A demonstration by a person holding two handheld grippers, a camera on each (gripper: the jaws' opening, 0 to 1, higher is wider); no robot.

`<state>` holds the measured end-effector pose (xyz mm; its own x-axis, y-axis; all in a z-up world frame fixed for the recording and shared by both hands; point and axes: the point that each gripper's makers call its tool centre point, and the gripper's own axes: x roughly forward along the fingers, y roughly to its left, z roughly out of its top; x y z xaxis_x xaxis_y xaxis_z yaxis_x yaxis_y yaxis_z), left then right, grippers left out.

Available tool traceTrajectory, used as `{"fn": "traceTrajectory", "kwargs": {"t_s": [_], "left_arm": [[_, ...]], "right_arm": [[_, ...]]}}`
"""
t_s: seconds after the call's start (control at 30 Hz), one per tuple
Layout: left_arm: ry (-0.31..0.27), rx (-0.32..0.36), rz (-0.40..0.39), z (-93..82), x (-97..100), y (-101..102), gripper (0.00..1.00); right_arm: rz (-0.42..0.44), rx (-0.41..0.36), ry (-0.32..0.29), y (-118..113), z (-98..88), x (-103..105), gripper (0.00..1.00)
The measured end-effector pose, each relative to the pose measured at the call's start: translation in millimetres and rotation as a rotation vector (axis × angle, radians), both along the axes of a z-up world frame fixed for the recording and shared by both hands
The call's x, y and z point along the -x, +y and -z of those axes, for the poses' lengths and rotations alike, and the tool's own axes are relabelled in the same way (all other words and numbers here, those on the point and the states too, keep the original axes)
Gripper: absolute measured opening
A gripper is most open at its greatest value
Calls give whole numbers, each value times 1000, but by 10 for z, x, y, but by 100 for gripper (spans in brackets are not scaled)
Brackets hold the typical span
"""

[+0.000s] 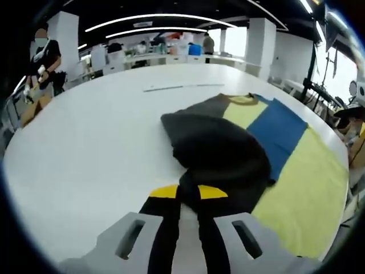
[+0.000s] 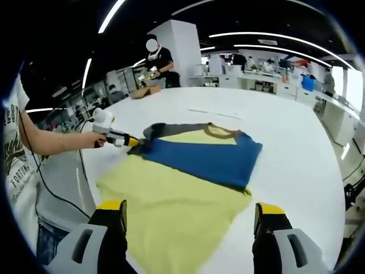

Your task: Fold the garment on the visible template until the final outline fits inside the template.

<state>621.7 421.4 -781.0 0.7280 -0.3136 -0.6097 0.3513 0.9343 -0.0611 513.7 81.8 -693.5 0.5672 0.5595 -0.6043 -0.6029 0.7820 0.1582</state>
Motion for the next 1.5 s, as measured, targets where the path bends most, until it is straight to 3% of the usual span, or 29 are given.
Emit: {"fn": "traceTrajectory", "kwargs": {"t_s": [0.2, 0.37, 0.7, 0.83, 1.13, 1.5], "left_arm": [[5, 36, -7, -23, 4, 0, 1], [-36, 48, -15, -199, 4, 72, 1], [-96, 45, -66, -555, 20, 363, 1], [-121, 13, -114, -674, 36, 598, 1], [-115, -28, -217, -694, 151, 1123, 1], [-90, -60, -308, -660, 276, 1502, 1]], "right_arm": [[-8, -6, -2, 39, -7, 10, 91], [-12, -8, -4, 49, -4, 10, 91], [-23, -14, -13, 104, -42, 29, 91], [-32, -12, -13, 131, -39, 41, 91], [-45, -14, -15, 167, -48, 45, 91], [-51, -11, -8, 177, -40, 61, 91]]}}
